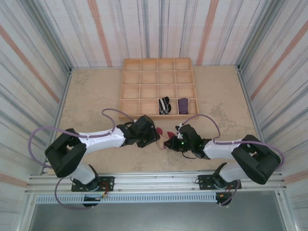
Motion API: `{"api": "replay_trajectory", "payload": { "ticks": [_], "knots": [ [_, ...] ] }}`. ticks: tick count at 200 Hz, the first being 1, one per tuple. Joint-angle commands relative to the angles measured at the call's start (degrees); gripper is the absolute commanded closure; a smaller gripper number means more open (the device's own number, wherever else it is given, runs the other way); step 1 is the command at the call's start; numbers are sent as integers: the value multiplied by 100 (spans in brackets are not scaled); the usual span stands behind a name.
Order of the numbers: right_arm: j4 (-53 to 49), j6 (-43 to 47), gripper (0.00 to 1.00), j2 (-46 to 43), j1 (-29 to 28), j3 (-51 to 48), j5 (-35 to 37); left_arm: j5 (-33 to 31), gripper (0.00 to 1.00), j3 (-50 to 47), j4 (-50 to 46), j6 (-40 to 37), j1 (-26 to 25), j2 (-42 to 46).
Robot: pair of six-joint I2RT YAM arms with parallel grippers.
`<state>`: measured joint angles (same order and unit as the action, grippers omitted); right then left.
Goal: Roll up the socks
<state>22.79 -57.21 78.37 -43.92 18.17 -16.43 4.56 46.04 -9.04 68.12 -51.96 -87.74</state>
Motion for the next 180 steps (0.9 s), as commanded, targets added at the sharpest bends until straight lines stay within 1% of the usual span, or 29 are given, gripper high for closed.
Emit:
{"api": "replay_trajectory", "payload": {
  "ticks": [1,30,48,56,79,97,103,118,125,130,155,165,180],
  "knots": [
    [-968,-547,100,261,115,-453,-149,-128,37,212,-18,-141,-59,-255],
    [-1118,-597,100,304,243,-427,-290,-179,38,269,204,-202,-100,-543],
    [-920,-650,100,435,345,-472,-458,-149,39,346,286,-211,-97,-731],
    [-842,-666,100,475,374,-486,-515,-138,42,402,264,-228,-95,-803],
    [-697,-711,100,458,402,-537,-528,-154,60,638,-83,-228,-90,-1009],
    [-909,-558,100,257,396,-486,-445,-65,81,857,-441,-256,-39,-1183],
    [-1093,-445,94,136,372,-413,-375,-70,86,945,-624,-255,-31,-1219],
    [-1875,14,72,-285,259,-103,-74,-106,97,1128,-1071,-254,-17,-1290],
    [-2233,253,60,-484,199,73,73,-103,100,1205,-1278,-247,9,-1327],
    [-2458,402,54,-598,155,205,166,-84,100,1258,-1412,-246,22,-1347],
    [-3444,1056,35,-1068,-205,864,925,36,100,1448,-1965,-228,116,-1361],
    [-3739,1285,31,-1117,-441,1136,1284,54,100,1501,-2141,-236,150,-1341],
    [-4036,1604,28,-1073,-848,1519,1859,61,100,1542,-2334,-246,193,-1277]
  ]
}}
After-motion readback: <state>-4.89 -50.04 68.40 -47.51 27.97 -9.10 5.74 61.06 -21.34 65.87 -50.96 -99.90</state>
